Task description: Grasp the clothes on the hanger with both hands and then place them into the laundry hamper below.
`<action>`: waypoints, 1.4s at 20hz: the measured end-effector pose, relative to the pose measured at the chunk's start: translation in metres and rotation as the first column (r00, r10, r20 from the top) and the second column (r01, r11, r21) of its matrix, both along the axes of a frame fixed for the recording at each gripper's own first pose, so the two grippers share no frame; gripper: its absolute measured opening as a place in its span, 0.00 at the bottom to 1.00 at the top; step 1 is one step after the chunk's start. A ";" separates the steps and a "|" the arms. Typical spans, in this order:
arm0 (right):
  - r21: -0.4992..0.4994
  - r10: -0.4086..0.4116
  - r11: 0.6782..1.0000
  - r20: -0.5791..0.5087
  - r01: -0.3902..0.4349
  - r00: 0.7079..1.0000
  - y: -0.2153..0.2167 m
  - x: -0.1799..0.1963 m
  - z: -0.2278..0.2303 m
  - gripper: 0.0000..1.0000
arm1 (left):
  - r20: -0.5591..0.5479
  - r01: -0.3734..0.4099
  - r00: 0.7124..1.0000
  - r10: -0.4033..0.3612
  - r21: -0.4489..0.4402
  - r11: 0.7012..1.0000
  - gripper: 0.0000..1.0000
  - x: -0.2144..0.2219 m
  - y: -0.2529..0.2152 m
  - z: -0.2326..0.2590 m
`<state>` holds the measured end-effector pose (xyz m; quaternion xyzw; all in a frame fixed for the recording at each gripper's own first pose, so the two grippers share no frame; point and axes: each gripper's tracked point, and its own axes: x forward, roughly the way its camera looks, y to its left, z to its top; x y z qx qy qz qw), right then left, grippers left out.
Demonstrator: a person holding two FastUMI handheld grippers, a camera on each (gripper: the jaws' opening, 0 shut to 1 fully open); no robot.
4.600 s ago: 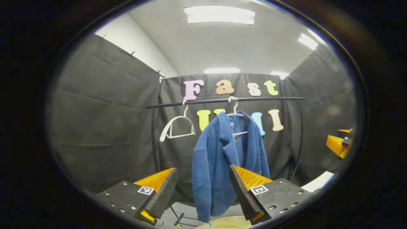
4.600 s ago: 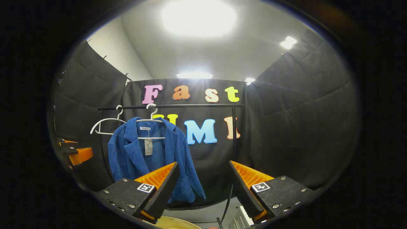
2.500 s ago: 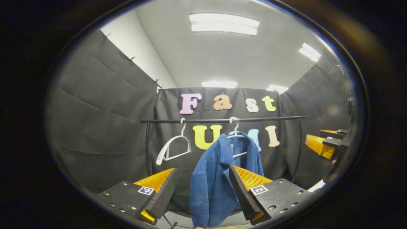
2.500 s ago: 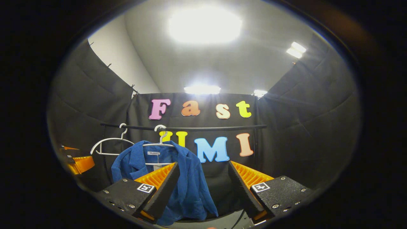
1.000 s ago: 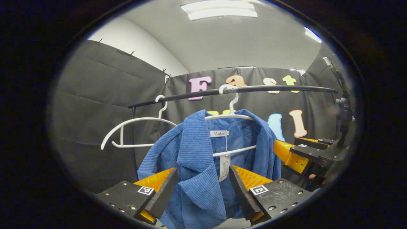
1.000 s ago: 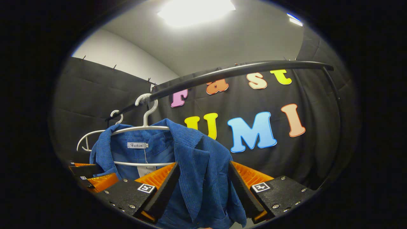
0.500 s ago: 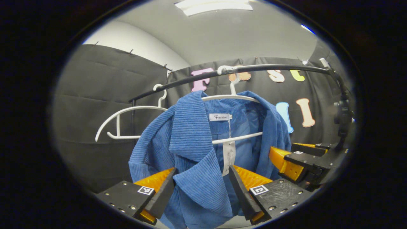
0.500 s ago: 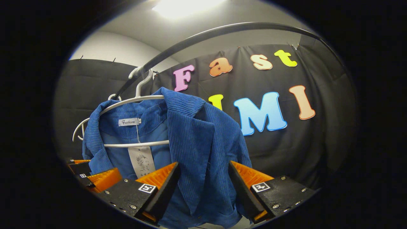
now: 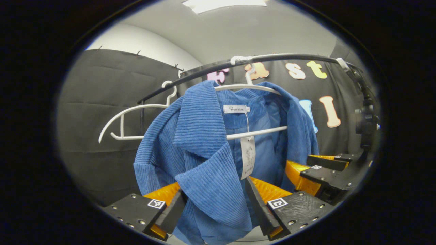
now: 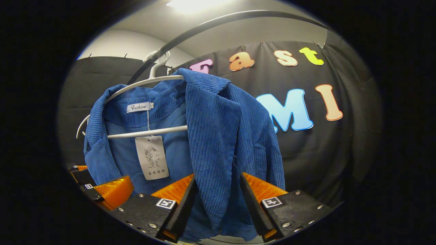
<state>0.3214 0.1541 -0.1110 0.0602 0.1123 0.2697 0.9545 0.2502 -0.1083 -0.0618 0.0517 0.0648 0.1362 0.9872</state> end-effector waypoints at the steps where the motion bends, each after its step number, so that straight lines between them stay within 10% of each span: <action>1: 0.010 0.000 1.000 -0.007 0.000 1.000 0.001 0.000 0.002 0.63 | 0.000 0.003 1.000 -0.003 0.009 1.000 0.84 -0.002 -0.002 0.002; 5: 0.009 -0.053 0.999 0.024 0.053 0.998 -0.007 0.003 0.013 0.14 | 0.017 0.031 0.999 -0.031 0.000 1.000 0.50 -0.007 -0.007 0.008; 7: 0.011 -0.052 0.999 0.049 0.051 0.997 -0.007 -0.001 0.021 0.05 | 0.008 0.048 0.999 -0.048 0.012 0.999 0.50 -0.009 -0.005 0.006; 11: 0.042 -0.024 0.999 0.139 0.018 0.990 -0.010 -0.015 0.054 0.00 | -0.003 0.041 0.999 -0.041 0.024 0.999 0.14 -0.002 0.006 0.003; 15: 0.053 -0.093 0.995 0.275 0.082 0.957 -0.032 -0.010 0.096 0.00 | 0.034 0.072 0.997 -0.076 0.108 0.992 0.01 -0.022 -0.003 0.036; 28: 0.112 -0.210 0.977 0.434 0.179 0.876 -0.080 0.018 0.180 0.00 | 0.231 0.013 0.971 -0.060 0.200 0.980 0.01 -0.071 0.046 0.174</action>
